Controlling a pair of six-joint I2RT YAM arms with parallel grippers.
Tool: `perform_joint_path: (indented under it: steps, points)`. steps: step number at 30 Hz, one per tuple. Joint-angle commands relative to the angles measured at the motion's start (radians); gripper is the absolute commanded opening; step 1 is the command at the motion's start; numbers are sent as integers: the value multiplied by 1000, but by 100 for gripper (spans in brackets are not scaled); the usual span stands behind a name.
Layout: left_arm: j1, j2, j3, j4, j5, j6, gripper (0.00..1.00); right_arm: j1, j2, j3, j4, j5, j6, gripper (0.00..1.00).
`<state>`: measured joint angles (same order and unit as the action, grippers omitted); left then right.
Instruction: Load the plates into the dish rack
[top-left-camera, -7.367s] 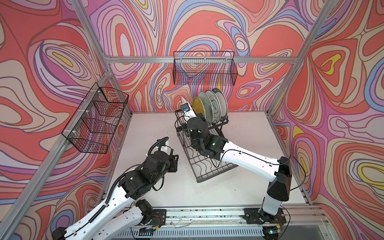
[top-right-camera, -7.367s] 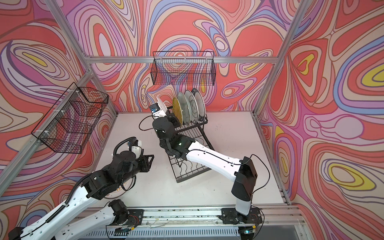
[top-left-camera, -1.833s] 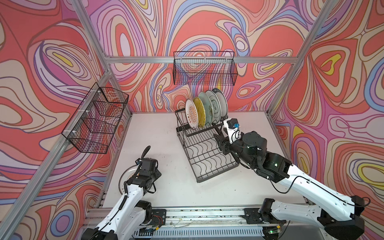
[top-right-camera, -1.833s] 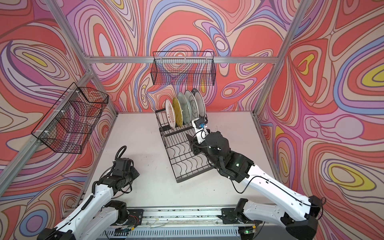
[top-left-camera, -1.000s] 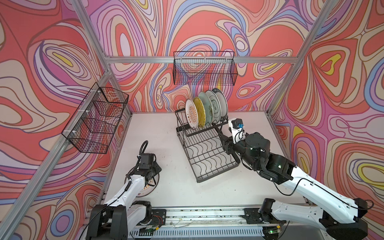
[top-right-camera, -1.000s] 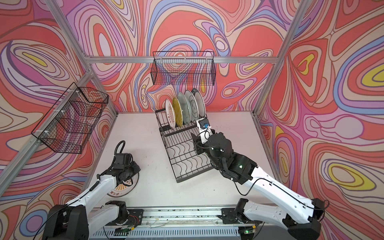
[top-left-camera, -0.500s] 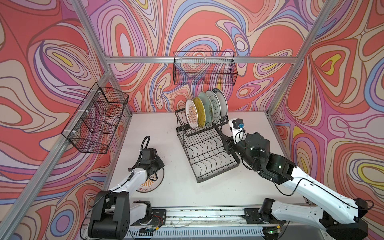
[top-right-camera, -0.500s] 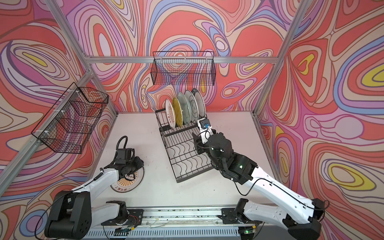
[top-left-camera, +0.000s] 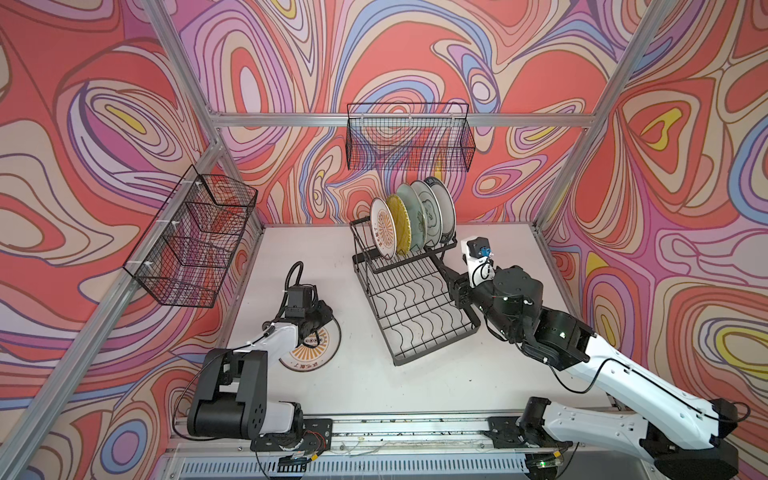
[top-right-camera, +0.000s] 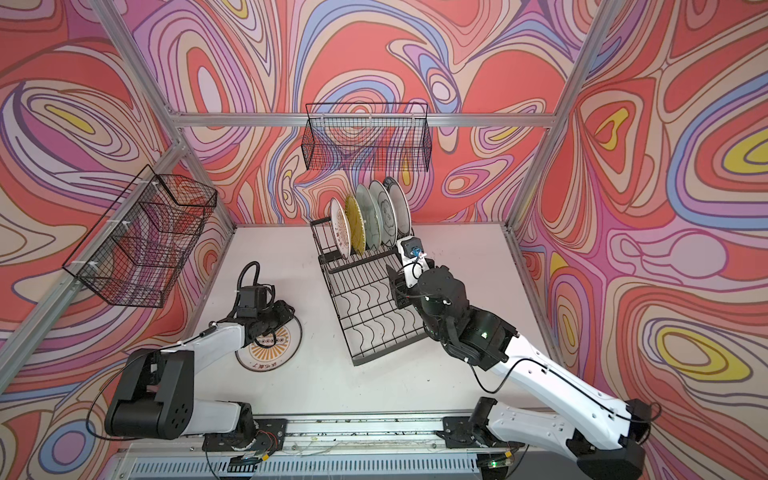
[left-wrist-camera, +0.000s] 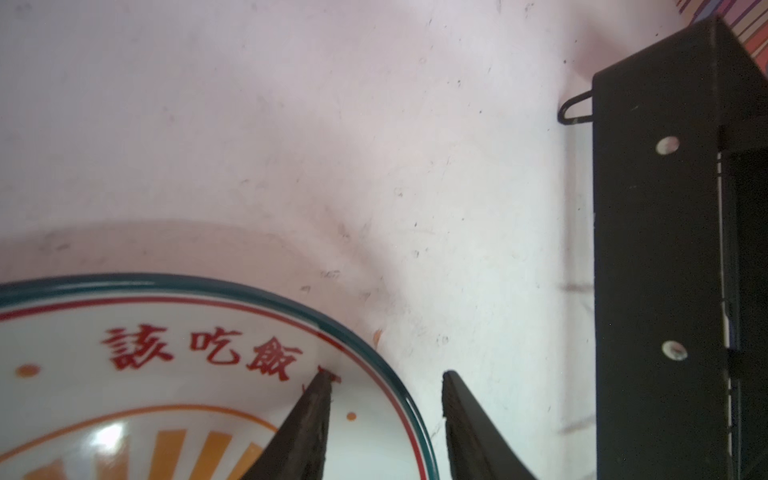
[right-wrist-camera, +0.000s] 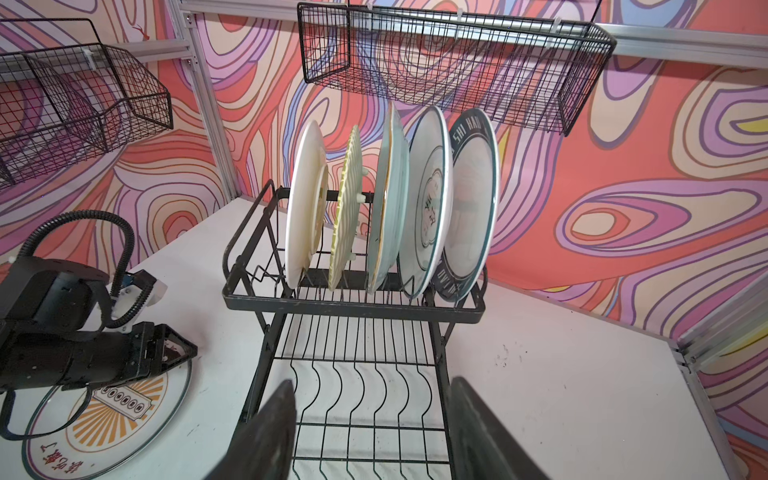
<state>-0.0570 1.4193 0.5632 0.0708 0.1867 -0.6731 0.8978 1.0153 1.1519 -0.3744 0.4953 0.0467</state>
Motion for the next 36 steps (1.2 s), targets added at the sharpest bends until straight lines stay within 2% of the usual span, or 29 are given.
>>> perform_joint_path:
  steps: [1, 7, 13, 23, 36]
  points:
    - [5, 52, 27, 65, 9, 20, 47, 1, -17, -7, -8, 26, 6, 60]
    - [5, 132, 61, 135, -7, 23, 47, 1, -22, -1, -16, 38, 1, 60]
    - [5, 192, 130, 136, -26, 5, 47, 1, -26, -1, -18, 46, 1, 60]
    - [5, 302, 249, 83, -99, -31, 47, 1, -30, -2, -17, 71, -5, 61]
    - [9, 434, 417, -19, -110, -33, 47, 1, -52, -34, -14, 84, 10, 61]
